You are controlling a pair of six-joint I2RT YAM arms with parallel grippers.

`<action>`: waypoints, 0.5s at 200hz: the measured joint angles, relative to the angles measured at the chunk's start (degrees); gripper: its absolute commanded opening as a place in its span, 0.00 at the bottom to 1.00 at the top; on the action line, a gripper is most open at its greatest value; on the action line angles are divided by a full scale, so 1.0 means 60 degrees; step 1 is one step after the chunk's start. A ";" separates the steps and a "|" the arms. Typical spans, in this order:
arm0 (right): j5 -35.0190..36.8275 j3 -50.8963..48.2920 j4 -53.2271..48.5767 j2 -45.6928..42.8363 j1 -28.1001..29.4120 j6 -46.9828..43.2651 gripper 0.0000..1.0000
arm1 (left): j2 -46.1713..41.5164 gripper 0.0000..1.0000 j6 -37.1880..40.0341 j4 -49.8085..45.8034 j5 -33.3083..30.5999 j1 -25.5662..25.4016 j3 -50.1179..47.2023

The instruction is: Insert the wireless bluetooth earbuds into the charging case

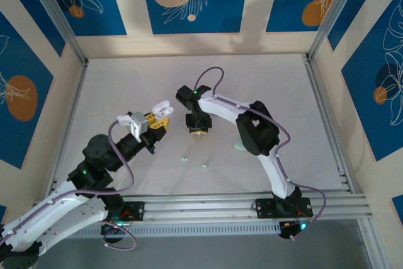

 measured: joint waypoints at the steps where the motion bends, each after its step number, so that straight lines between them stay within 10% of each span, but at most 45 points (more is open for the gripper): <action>1: 0.0007 -0.0047 0.0022 -0.0076 0.0000 0.0000 0.29 | 0.0004 0.19 0.0000 0.0000 0.0000 0.0000 0.0000; 100: 0.1676 -0.1938 0.1406 -0.7209 0.0681 -0.0382 0.30 | 0.1304 0.19 -0.0259 0.0594 0.0419 0.0000 -0.0004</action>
